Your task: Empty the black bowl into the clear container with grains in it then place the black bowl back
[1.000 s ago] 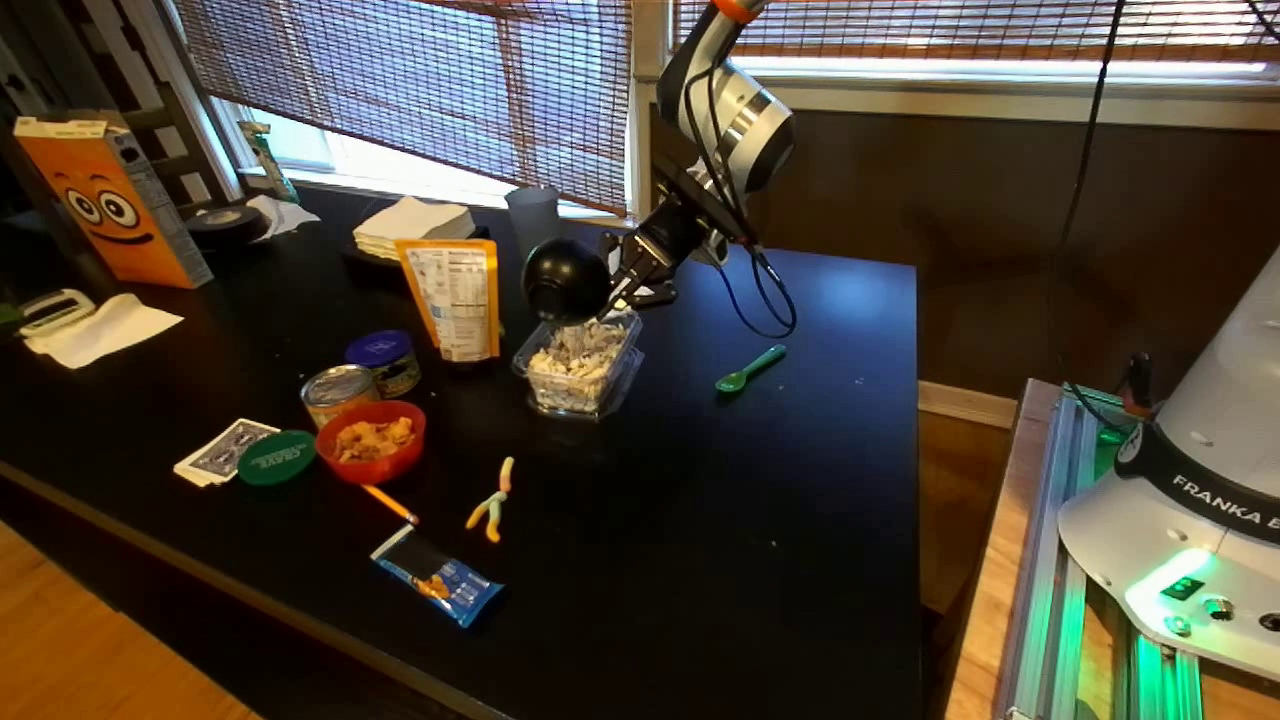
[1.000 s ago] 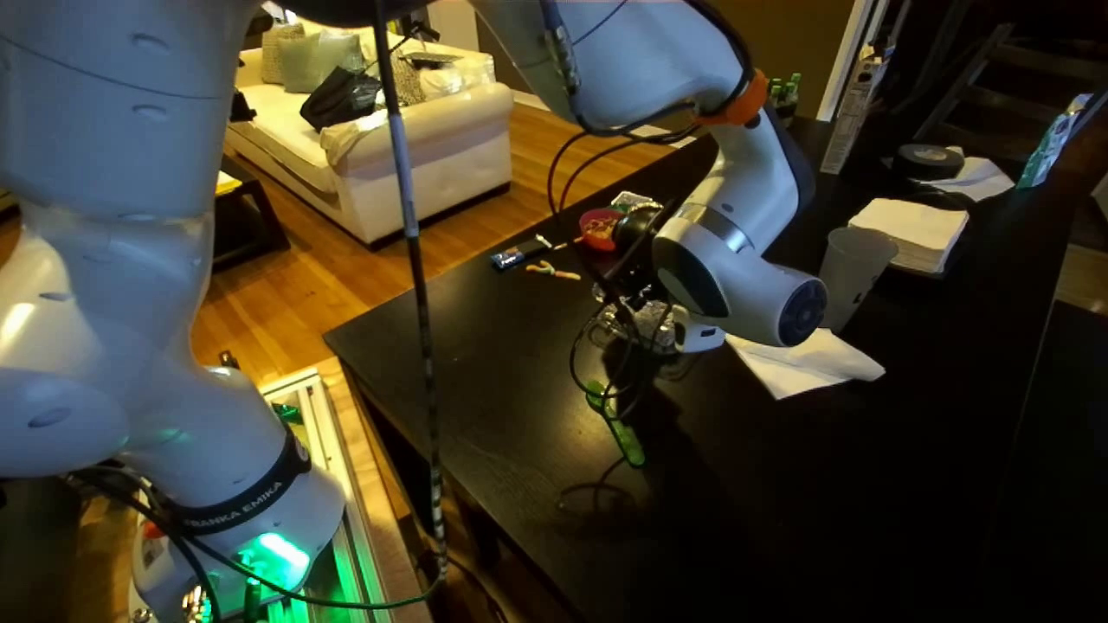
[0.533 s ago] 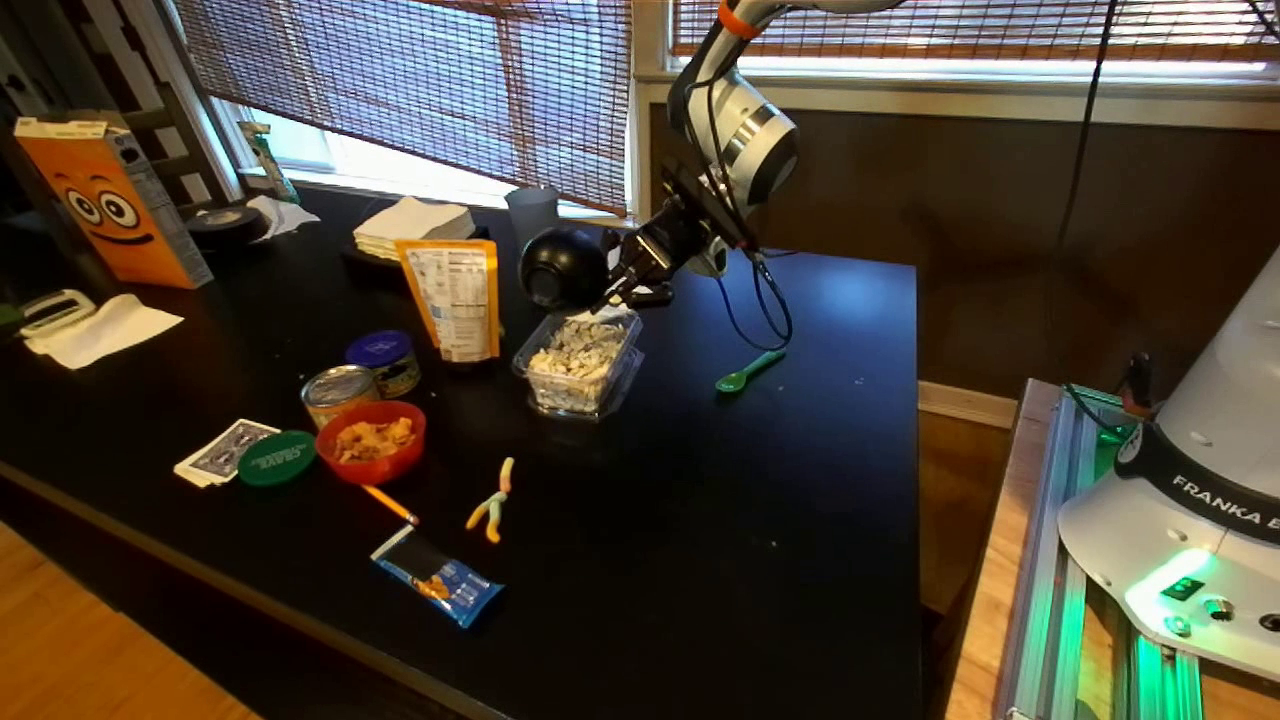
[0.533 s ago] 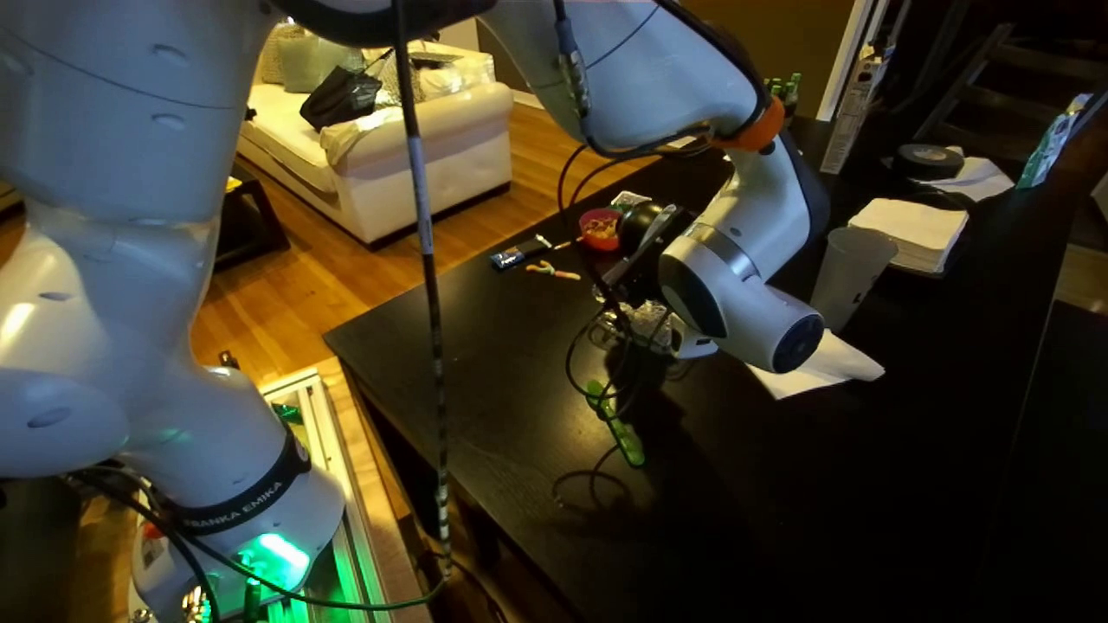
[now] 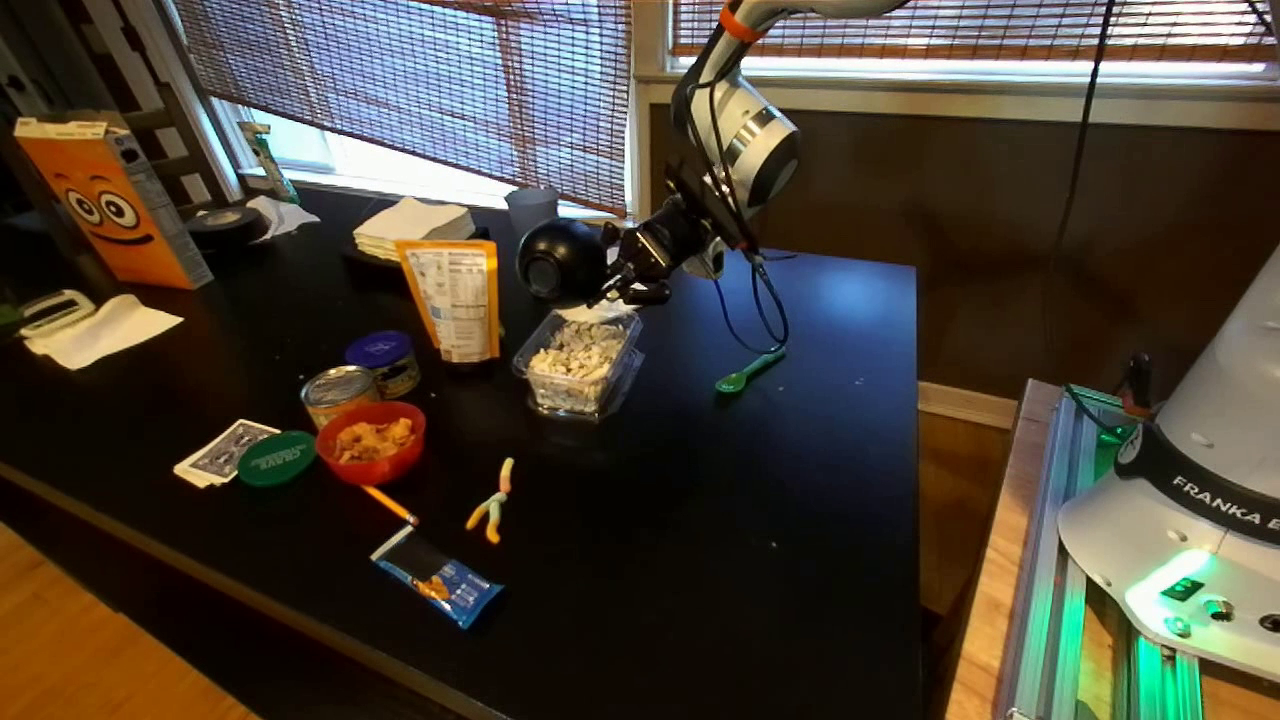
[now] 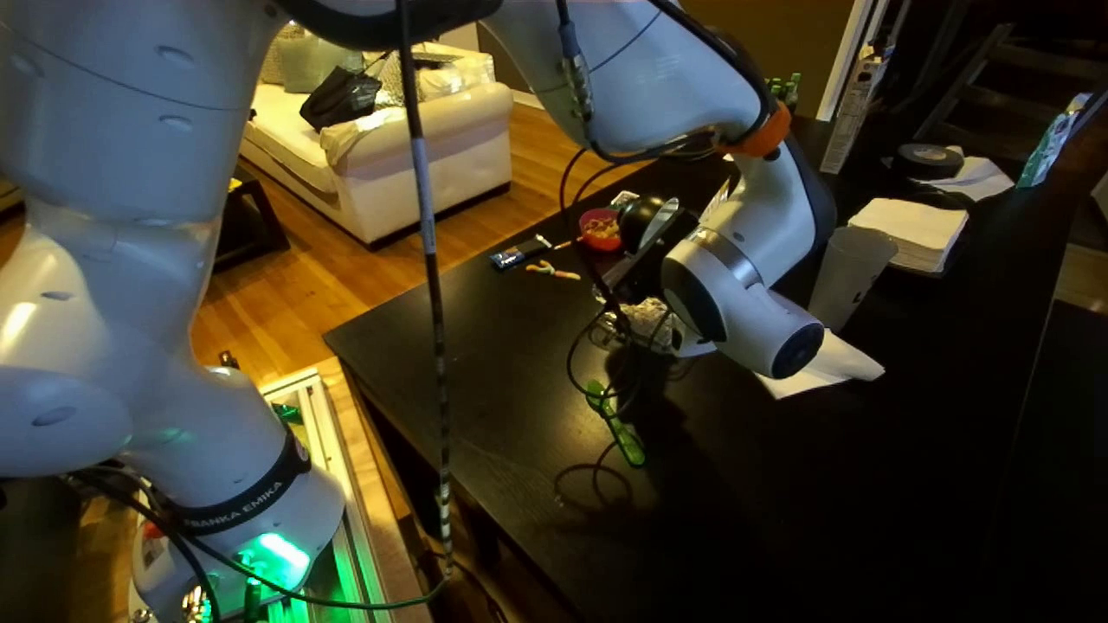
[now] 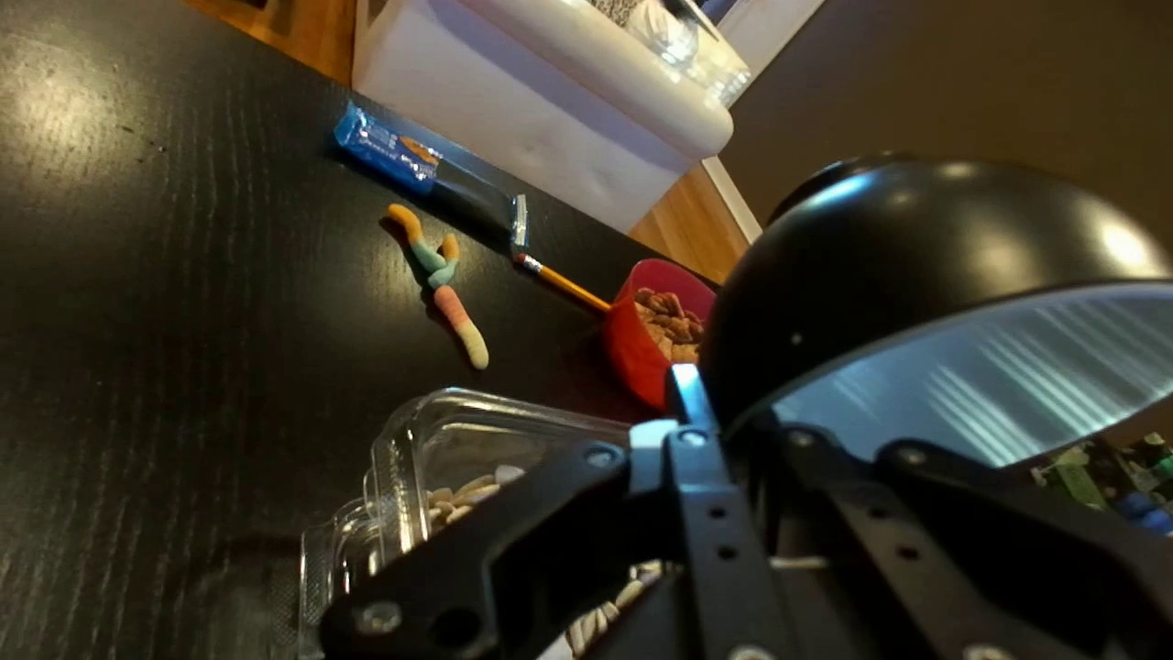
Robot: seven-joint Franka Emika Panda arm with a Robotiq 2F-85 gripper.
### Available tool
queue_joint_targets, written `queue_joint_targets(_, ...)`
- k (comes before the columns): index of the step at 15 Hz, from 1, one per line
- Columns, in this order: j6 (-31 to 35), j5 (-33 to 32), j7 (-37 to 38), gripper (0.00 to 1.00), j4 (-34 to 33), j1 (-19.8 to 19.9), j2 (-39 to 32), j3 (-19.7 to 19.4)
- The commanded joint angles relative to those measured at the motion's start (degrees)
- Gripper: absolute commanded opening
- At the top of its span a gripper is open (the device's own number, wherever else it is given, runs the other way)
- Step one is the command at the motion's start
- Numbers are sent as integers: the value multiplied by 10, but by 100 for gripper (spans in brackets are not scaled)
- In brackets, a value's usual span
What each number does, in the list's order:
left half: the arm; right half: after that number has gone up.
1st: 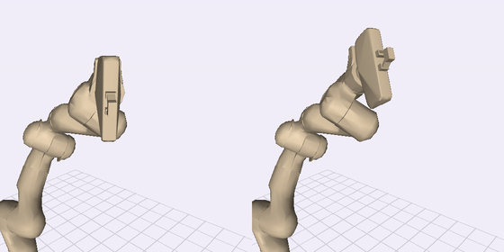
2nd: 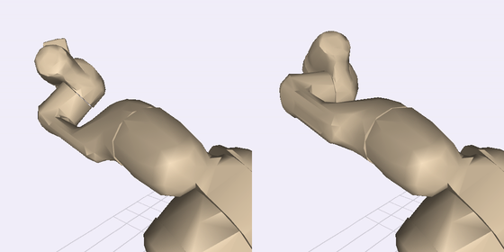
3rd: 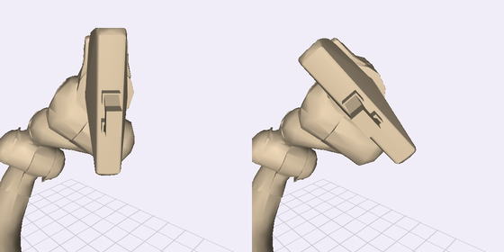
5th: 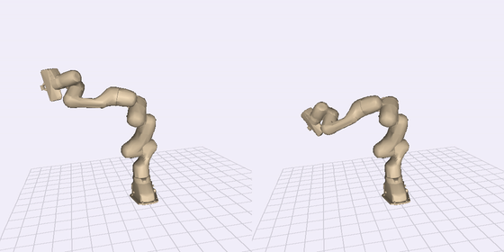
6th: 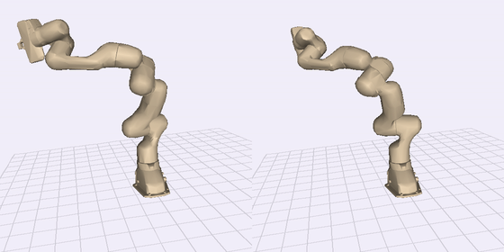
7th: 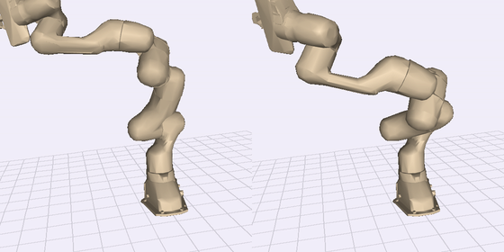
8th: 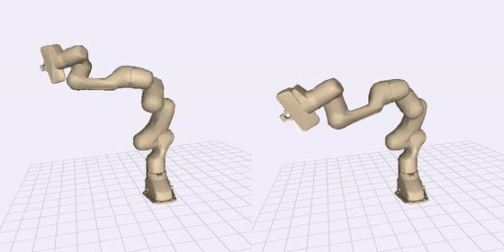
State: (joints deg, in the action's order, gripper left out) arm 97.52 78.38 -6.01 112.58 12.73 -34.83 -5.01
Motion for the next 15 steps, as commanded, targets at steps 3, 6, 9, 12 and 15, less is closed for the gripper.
queue_joint_targets(3,114,-86,38,2,44,-80,116,-32)
queue_joint_targets(6,189,-164,83,2,67,-113,174,-29)
queue_joint_targets(9,260,-257,135,2,91,-130,218,-26)
queue_joint_targets(12,331,-357,185,2,123,-134,254,-25)
queue_joint_targets(15,405,-460,237,2,156,-129,277,-26)
